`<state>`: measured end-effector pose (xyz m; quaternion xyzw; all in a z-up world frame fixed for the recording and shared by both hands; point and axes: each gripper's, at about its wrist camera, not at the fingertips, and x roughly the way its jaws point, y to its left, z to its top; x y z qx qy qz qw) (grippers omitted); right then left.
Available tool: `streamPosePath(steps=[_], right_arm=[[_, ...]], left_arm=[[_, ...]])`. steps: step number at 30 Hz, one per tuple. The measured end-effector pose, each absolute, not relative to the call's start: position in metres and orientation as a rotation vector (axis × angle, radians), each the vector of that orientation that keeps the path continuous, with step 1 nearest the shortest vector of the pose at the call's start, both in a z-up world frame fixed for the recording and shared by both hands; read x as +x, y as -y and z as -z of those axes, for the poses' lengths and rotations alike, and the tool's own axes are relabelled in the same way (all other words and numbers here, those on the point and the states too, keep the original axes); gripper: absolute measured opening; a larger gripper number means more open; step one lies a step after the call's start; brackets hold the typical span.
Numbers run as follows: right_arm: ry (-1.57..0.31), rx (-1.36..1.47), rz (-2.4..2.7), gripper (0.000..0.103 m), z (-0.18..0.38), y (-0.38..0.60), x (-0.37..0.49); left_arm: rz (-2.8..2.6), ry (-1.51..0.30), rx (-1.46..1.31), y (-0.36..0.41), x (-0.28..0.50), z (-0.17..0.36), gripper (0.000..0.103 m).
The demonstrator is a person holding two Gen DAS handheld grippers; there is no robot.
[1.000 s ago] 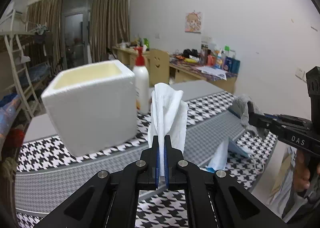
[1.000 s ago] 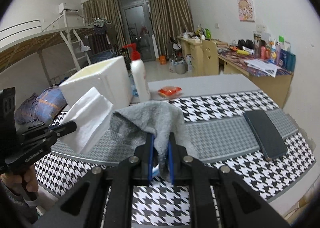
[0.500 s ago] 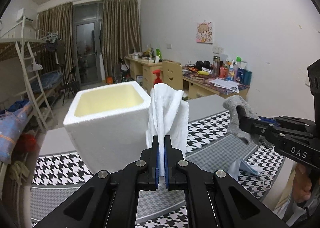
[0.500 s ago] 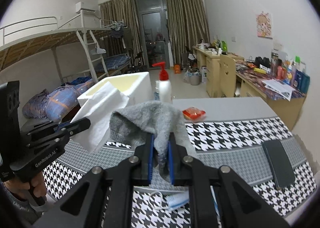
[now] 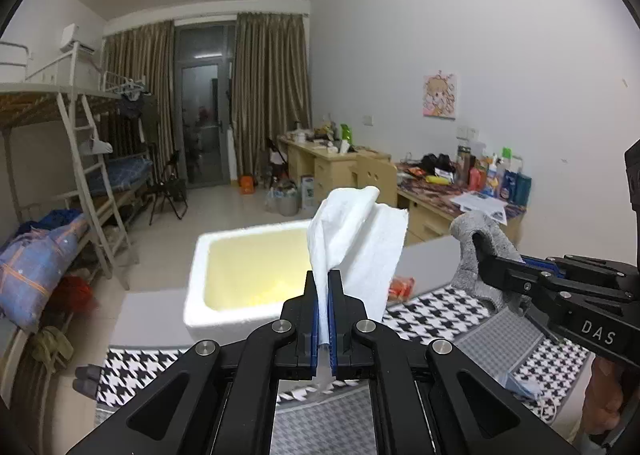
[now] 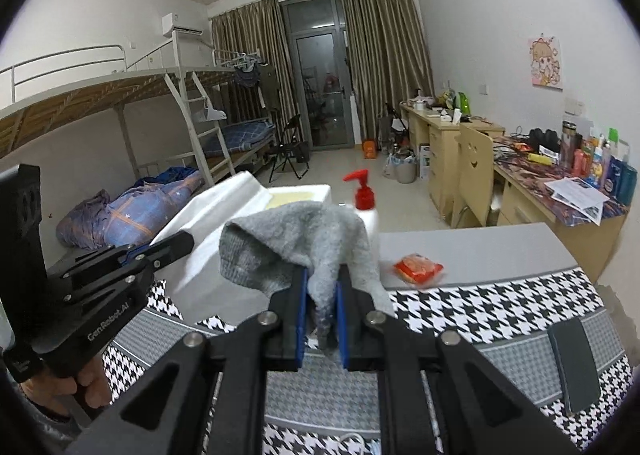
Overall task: Organize soft objects
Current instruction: 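Carry the white tissue with the left gripper while the right gripper carries the grey sock toward the foam box, then lower the white tissue into the foam box and open the left gripper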
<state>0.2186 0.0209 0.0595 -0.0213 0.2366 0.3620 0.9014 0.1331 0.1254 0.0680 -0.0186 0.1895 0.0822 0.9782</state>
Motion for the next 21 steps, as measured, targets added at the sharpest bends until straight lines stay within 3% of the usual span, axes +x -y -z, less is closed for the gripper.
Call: streamPosePath(steps=[21], right_arm=[[-0.484, -0.078, -0.794, 0.016, -0.087, -0.070, 0.233]], left_arm=[[-0.325, -0.378, -0.027, -0.158, 0.175, -0.086, 0.004]])
